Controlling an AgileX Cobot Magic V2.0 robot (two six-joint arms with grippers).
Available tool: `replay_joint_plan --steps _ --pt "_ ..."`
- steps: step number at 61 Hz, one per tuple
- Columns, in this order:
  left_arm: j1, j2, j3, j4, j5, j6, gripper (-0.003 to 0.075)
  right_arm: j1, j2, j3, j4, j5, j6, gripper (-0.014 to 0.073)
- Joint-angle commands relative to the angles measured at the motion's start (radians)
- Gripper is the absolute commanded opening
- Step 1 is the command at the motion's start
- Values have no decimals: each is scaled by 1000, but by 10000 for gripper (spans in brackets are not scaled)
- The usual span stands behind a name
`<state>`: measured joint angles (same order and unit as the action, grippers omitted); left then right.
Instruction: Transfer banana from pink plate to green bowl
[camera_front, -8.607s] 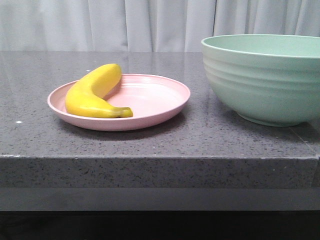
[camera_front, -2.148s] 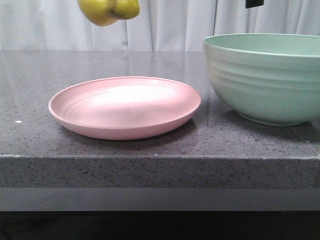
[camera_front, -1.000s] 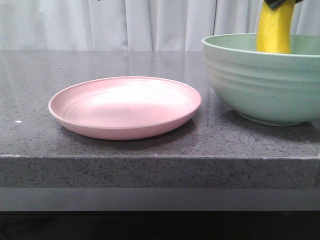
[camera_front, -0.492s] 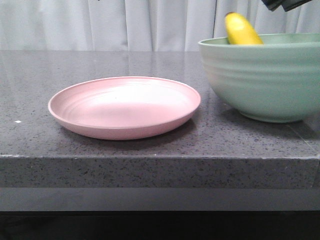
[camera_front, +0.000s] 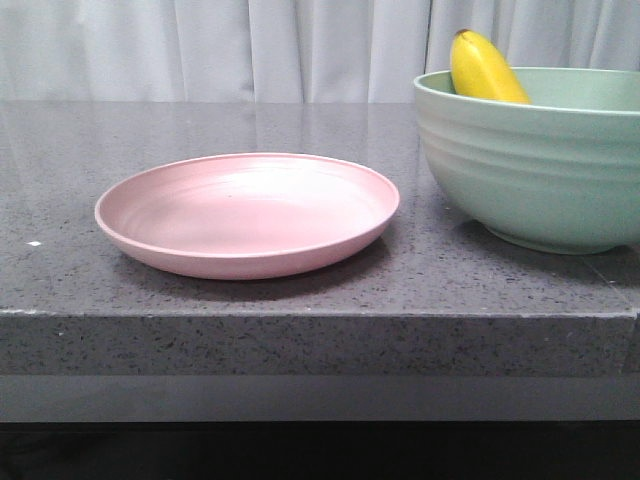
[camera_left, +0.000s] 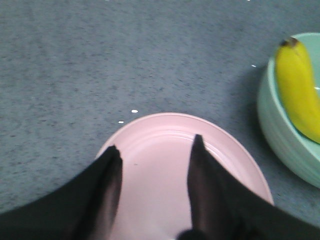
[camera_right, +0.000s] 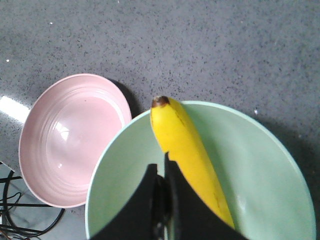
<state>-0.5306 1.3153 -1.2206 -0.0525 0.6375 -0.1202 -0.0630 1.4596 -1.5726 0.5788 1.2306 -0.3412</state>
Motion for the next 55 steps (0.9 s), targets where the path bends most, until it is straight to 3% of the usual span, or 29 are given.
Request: replay_joint_plan --steps 1,5,12,18,32,55 --pt "63 -27 -31 1 -67 -3 77 6 -44 -35 -44 31 63 -59" --pt "114 -27 -31 3 -59 -3 -15 26 -57 -34 -161 37 125 -59" --pt "178 -33 -31 28 -42 -3 -20 109 -101 -33 -391 29 245 -59" --pt "220 -54 -19 42 -31 -3 -20 207 -142 -32 -502 9 304 -59" --pt "257 -203 152 43 -158 -3 -20 348 -261 77 -521 -112 320 -59" --pt "257 -617 544 52 -355 -3 -20 369 -717 700 -520 -655 319 -59"
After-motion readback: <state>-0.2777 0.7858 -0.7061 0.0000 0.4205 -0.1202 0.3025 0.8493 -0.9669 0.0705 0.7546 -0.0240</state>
